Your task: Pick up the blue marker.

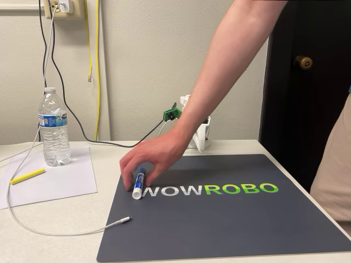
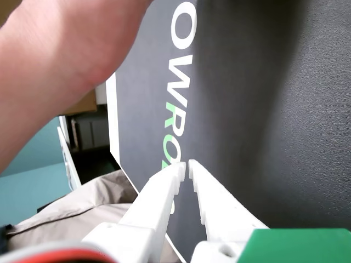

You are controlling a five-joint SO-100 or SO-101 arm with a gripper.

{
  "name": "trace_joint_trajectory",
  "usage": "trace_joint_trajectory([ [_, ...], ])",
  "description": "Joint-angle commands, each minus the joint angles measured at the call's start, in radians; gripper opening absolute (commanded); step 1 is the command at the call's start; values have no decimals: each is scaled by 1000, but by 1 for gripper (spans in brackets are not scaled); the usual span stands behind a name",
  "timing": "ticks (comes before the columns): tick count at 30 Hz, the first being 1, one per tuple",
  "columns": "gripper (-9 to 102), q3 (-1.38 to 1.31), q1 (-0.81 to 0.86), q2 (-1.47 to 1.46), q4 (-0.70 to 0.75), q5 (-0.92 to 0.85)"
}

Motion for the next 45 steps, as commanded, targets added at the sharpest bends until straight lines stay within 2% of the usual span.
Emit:
trace_joint_trajectory([
  [1, 0, -5, 2, 8, 2, -3],
  [38, 0, -5, 2, 8, 0, 6],
  [42, 0, -64, 32, 6, -109, 9],
  [45, 0, -77, 61, -21, -201, 95],
])
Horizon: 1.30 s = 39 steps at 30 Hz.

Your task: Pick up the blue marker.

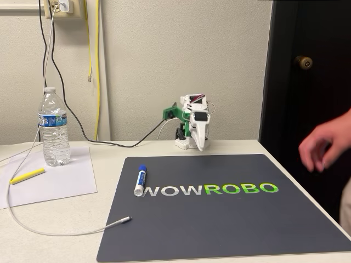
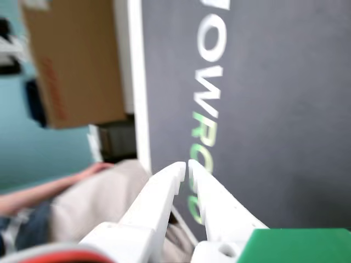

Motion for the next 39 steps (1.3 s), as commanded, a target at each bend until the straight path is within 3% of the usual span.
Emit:
trace_joint_trajectory([
  [1, 0, -58, 0, -64, -112, 34],
  [5, 0, -252, 9, -382, -175, 37],
  [8, 0, -483, 11, -617, -109, 37],
  [18, 0, -940, 86, -994, 49, -84],
  [28, 0, -1203, 298, -1276, 104, -465],
  [39, 0, -1318, 460, -1494, -21, -871],
])
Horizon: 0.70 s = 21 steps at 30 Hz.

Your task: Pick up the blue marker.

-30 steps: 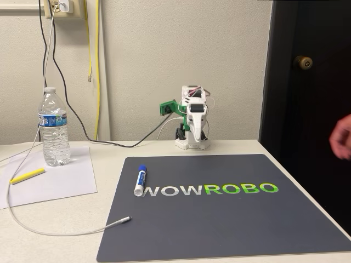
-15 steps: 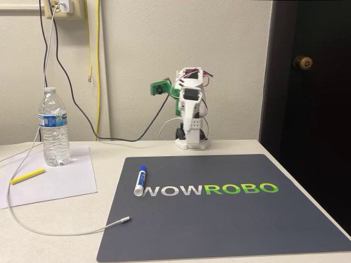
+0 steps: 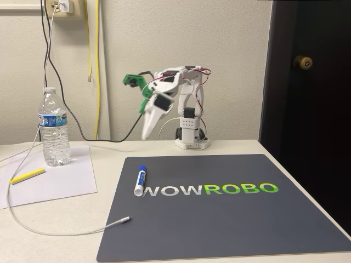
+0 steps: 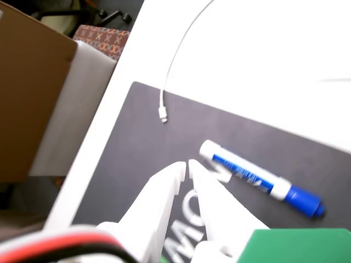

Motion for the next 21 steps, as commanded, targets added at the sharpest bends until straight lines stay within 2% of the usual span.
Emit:
trace_joint_trajectory([
  [1, 0, -57, 25, -17, -58, -98],
  [9, 0, -133, 60, -137, -51, -489],
  [13, 0, -215, 75, -221, 34, -693],
  [17, 0, -229, 75, -249, 89, -821],
  [21, 0, -344, 69, -330, 278, -890],
])
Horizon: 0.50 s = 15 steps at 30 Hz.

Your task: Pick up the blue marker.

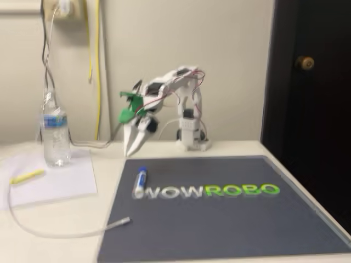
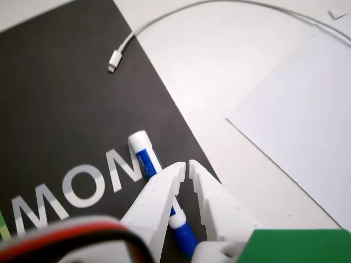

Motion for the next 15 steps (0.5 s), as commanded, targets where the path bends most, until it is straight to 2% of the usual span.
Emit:
trace_joint_trajectory([
  [1, 0, -83, -6, -14, 81, -54],
  [8, 1, -101, -21, -94, 141, -97],
  [15, 10, -249, -34, -233, 258, -138],
])
